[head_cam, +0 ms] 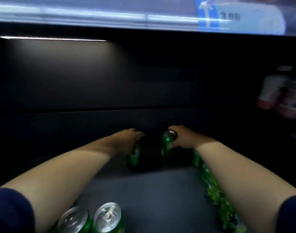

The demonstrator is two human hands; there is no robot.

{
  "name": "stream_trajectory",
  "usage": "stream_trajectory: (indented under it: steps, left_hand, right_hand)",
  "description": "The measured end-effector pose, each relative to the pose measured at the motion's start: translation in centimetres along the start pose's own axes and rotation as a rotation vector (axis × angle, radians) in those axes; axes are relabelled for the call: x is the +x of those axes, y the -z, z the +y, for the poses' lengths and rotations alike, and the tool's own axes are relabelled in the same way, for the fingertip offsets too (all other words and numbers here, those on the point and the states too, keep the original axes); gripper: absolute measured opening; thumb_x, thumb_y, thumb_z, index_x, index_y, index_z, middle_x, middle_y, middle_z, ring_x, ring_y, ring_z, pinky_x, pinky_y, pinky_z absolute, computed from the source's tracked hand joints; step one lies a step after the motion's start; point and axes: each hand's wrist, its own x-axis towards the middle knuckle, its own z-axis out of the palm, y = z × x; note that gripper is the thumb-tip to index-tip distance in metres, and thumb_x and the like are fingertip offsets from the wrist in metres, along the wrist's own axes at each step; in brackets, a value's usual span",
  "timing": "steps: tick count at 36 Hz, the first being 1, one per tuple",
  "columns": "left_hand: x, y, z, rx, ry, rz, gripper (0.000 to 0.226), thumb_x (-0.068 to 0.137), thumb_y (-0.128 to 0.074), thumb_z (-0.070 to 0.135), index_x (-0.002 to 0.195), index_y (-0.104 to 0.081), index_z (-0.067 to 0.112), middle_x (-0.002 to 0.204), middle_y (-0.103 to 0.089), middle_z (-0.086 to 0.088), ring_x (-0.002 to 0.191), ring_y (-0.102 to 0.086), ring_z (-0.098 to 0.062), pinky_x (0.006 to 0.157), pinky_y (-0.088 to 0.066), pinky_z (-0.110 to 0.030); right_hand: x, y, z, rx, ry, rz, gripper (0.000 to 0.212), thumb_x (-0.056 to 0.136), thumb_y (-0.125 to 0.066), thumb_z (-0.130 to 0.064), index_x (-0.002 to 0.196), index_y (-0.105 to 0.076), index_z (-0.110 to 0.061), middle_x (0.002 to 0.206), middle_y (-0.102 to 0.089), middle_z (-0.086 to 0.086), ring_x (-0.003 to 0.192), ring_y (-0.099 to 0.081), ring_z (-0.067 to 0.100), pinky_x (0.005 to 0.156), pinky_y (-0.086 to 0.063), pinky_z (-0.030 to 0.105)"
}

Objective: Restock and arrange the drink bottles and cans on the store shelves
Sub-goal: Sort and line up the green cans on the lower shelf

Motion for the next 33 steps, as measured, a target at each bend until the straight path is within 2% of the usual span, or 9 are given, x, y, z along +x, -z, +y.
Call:
stream_trajectory:
  steps: [6, 10, 12, 15, 18, 22, 25, 28, 33]
  left_hand:
    - [2.0, -0.2, -0.1, -0.021, -0.073, -0.067, 0.069, 0.076, -0.069, 0.011, 0.142, -0.051, 0.025, 0.131, -0.059, -0.005, 0.113, -0.06, -0.023, 0.09, -0.053, -0.033]
    - [2.5, 0.1, 0.3, 0.014, -0.084, -0.141, 0.059, 0.077, -0.067, 0.012, 0.135, -0.059, 0.024, 0.125, -0.063, -0.004, 0.109, -0.062, -0.023, 0.09, -0.055, -0.037]
    - [2.4, 0.2, 0.4, 0.015, -0.087, -0.137, 0.06, 0.076, -0.067, 0.012, 0.134, -0.06, 0.025, 0.124, -0.064, -0.004, 0.108, -0.063, -0.023, 0.089, -0.056, -0.036]
    - [1.8, 0.4, 0.5, 0.004, -0.082, -0.128, 0.061, 0.075, -0.071, 0.012, 0.133, -0.06, 0.024, 0.121, -0.064, -0.004, 0.107, -0.062, -0.022, 0.089, -0.056, -0.038]
    - [1.0, 0.6, 0.5, -0.024, -0.06, -0.133, 0.062, 0.069, -0.076, 0.012, 0.129, -0.063, 0.023, 0.113, -0.067, 0.0, 0.098, -0.066, -0.018, 0.083, -0.059, -0.039]
    - [-0.5, 0.8, 1.6, -0.071, -0.043, -0.139, 0.056, 0.067, -0.081, 0.014, 0.12, -0.067, 0.023, 0.105, -0.071, 0.003, 0.092, -0.069, -0.015, 0.079, -0.061, -0.04]
    - [-1.8, 0.9, 3.3, -0.078, -0.059, -0.163, 0.052, 0.07, -0.082, 0.018, 0.119, -0.066, 0.026, 0.111, -0.069, 0.003, 0.097, -0.067, -0.013, 0.083, -0.059, -0.034]
    - [-3.0, 0.9, 4.7, -0.044, -0.085, -0.174, 0.062, 0.071, -0.082, 0.032, 0.129, -0.061, 0.033, 0.121, -0.064, 0.006, 0.101, -0.063, -0.014, 0.086, -0.055, -0.031]
    - [-4.7, -0.1, 6.3, 0.028, -0.144, -0.172, 0.07, 0.071, -0.083, 0.043, 0.135, -0.056, 0.03, 0.132, -0.058, 0.001, 0.114, -0.057, -0.018, 0.096, -0.05, -0.033]
  right_hand:
    - [2.3, -1.3, 0.5, 0.0, 0.02, -0.081, 0.096, 0.083, -0.081, -0.012, 0.159, -0.024, -0.017, 0.162, -0.03, 0.01, 0.146, -0.035, 0.029, 0.117, -0.031, 0.033]
    - [2.8, -1.8, 0.8, -0.045, 0.011, -0.052, 0.082, 0.088, -0.074, -0.011, 0.157, -0.031, -0.021, 0.155, -0.039, 0.013, 0.139, -0.043, 0.032, 0.113, -0.035, 0.034]
    - [2.7, -1.6, 0.8, -0.057, 0.004, -0.039, 0.08, 0.083, -0.08, -0.014, 0.152, -0.04, -0.022, 0.147, -0.046, 0.012, 0.132, -0.05, 0.033, 0.107, -0.042, 0.036]
    - [2.1, -0.9, 0.8, -0.069, 0.024, -0.049, 0.068, 0.071, -0.089, -0.02, 0.13, -0.055, -0.023, 0.128, -0.06, 0.007, 0.112, -0.061, 0.027, 0.095, -0.052, 0.037]
    - [0.8, -0.2, 0.6, -0.078, 0.072, -0.068, 0.059, 0.066, -0.092, -0.023, 0.116, -0.06, -0.02, 0.113, -0.066, 0.001, 0.101, -0.063, 0.021, 0.082, -0.051, 0.03]
    - [-1.6, 0.5, -0.6, -0.115, 0.136, -0.124, 0.053, 0.066, -0.091, -0.028, 0.107, -0.058, -0.022, 0.107, -0.064, -0.002, 0.096, -0.061, 0.02, 0.072, -0.047, 0.03]
    - [-3.8, 1.2, -1.8, -0.149, 0.159, -0.2, 0.056, 0.066, -0.09, -0.038, 0.109, -0.055, -0.028, 0.106, -0.06, -0.007, 0.094, -0.059, 0.017, 0.068, -0.045, 0.029]
    - [-6.2, 1.8, -3.0, -0.239, 0.173, -0.266, 0.059, 0.069, -0.087, -0.047, 0.111, -0.05, -0.03, 0.107, -0.055, -0.008, 0.094, -0.057, 0.017, 0.062, -0.041, 0.028]
    - [-9.1, 1.3, -3.6, -0.404, 0.213, -0.249, 0.07, 0.07, -0.081, -0.061, 0.119, -0.053, -0.02, 0.106, -0.057, 0.0, 0.089, -0.055, 0.021, 0.067, -0.042, 0.03]
